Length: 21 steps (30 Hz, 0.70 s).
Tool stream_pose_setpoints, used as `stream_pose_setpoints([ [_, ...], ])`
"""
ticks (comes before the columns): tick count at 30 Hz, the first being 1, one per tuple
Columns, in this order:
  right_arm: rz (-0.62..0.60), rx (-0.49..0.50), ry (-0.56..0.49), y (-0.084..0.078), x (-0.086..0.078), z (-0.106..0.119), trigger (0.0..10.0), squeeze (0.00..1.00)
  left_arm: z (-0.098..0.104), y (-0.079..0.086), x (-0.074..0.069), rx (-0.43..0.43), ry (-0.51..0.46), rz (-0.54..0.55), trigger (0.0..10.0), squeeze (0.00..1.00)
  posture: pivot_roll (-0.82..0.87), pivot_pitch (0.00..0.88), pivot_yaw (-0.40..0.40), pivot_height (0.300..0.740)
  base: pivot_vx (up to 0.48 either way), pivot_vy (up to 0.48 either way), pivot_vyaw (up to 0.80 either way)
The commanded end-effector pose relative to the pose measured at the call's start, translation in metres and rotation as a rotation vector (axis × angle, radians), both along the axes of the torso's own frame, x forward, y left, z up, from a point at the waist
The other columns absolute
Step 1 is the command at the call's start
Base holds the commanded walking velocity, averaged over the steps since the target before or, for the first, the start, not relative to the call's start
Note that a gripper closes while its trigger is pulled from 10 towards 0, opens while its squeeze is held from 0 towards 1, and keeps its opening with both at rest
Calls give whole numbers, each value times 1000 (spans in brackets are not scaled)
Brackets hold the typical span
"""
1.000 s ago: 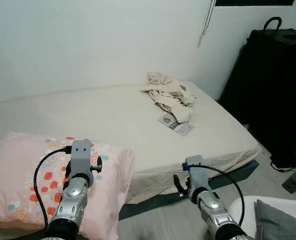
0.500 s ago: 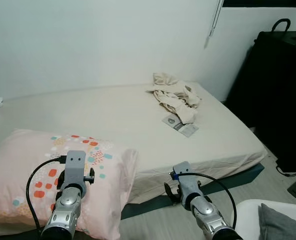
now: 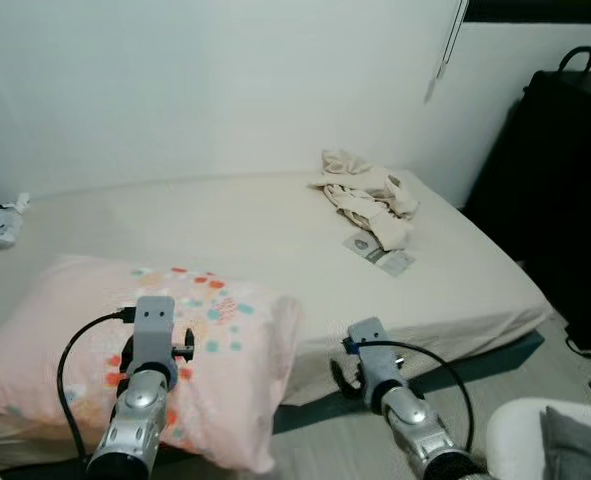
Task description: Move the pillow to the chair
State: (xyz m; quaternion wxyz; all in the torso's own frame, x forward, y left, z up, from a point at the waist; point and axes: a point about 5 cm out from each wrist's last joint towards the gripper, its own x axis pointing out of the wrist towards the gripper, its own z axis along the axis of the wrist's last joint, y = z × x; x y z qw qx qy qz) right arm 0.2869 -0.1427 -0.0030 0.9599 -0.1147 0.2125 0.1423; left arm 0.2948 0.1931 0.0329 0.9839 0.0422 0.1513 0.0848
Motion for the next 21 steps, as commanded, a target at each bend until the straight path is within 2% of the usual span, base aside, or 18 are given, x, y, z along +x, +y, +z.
stream_pose_setpoints([
  [1,-11,-8,-9,-6,2,2,10000,0,1,1,1,-2,-10,4,10000,0,1,8,-59,740,0,416,0],
  [4,-12,-9,-11,-6,3,3,10000,0,2,1,2,-3,-12,5,10000,0,-1,6,-59,740,0,375,0],
  [7,-13,-7,-16,-6,5,4,10000,0,5,-3,5,12,-17,-21,10000,0,-1,3,-57,740,0,0,0],
  [17,-17,-3,-21,-7,3,4,10000,0,6,-1,6,0,-30,4,10000,0,-8,6,-54,740,0,-460,0],
  [21,-18,-5,-18,-8,3,3,10000,0,6,0,5,-13,-33,32,10000,0,-8,8,-56,740,0,0,0],
])
